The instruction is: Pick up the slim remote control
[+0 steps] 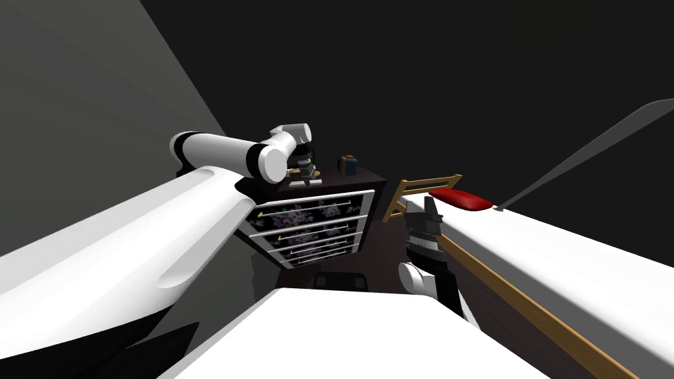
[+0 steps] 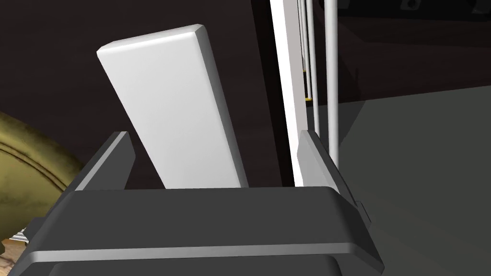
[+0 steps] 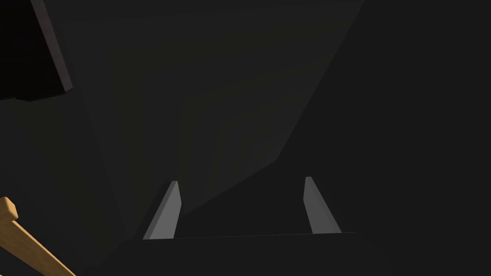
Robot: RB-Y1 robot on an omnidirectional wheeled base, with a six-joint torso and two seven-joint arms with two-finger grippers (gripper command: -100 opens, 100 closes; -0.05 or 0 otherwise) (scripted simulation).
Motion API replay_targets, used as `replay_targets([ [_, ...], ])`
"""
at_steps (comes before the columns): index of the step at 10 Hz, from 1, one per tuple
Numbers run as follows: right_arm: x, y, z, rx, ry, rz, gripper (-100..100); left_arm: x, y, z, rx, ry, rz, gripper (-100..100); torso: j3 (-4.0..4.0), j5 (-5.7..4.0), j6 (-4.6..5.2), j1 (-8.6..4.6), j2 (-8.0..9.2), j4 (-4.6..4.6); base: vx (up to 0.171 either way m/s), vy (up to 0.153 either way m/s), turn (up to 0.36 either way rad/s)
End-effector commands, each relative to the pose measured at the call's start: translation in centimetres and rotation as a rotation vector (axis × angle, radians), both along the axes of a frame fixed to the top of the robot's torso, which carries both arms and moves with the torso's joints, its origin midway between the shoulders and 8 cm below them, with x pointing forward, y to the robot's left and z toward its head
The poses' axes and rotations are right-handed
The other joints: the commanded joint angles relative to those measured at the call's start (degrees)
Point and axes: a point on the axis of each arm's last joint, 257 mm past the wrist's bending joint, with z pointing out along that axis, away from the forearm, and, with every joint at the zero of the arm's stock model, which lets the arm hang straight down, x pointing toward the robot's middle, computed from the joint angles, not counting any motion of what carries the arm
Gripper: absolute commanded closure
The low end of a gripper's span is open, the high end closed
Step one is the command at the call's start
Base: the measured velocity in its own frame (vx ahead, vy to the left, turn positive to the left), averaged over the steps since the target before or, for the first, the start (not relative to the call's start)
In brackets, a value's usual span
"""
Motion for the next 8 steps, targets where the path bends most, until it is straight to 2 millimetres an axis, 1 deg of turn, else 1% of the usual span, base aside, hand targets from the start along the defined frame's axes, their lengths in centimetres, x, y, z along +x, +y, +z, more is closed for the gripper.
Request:
replay_targets([
  [1,0.0,0.0,0.0,0.000,0.000,0.000,0,0.1,0.0,0.6,0.002,-0.011,-0.005,-100,0.00,0.00,0.00,0.00,0.00,0.00,0.000,0.000,0.000],
  [3,0.0,0.0,0.0,0.000,0.000,0.000,0,0.3,0.0,0.8,0.003,-0.018,-0.006,-100,0.03,-0.01,0.00,-0.01,0.04,0.01,0.000,0.000,0.000],
  [4,0.0,0.0,0.0,0.000,0.000,0.000,0,0.5,-0.1,1.3,0.004,-0.034,-0.009,-100,0.02,-0.01,0.00,-0.01,0.04,0.01,0.000,0.000,0.000],
  [5,0.0,0.0,0.0,0.000,0.000,0.000,0,1.2,-0.6,3.7,-0.021,-0.092,-0.011,-100,0.02,-0.01,0.00,-0.02,0.04,0.01,0.017,0.038,-0.079],
  [6,0.0,0.0,0.0,0.000,0.000,0.000,0,1.2,-0.6,3.7,-0.021,-0.092,-0.011,-100,0.00,0.01,0.01,0.10,-0.01,0.01,0.023,0.060,-0.052],
  [7,0.0,0.0,0.0,0.000,0.000,0.000,0,2.1,-0.4,4.9,-0.015,-0.143,-0.018,-100,-0.02,0.05,-0.02,0.20,-0.04,-0.01,0.016,0.040,0.004],
  [8,0.0,0.0,0.0,0.000,0.000,0.000,0,2.4,-0.3,5.7,-0.010,-0.169,-0.023,-100,-0.02,0.04,-0.02,0.17,-0.03,0.00,0.006,0.012,0.009],
])
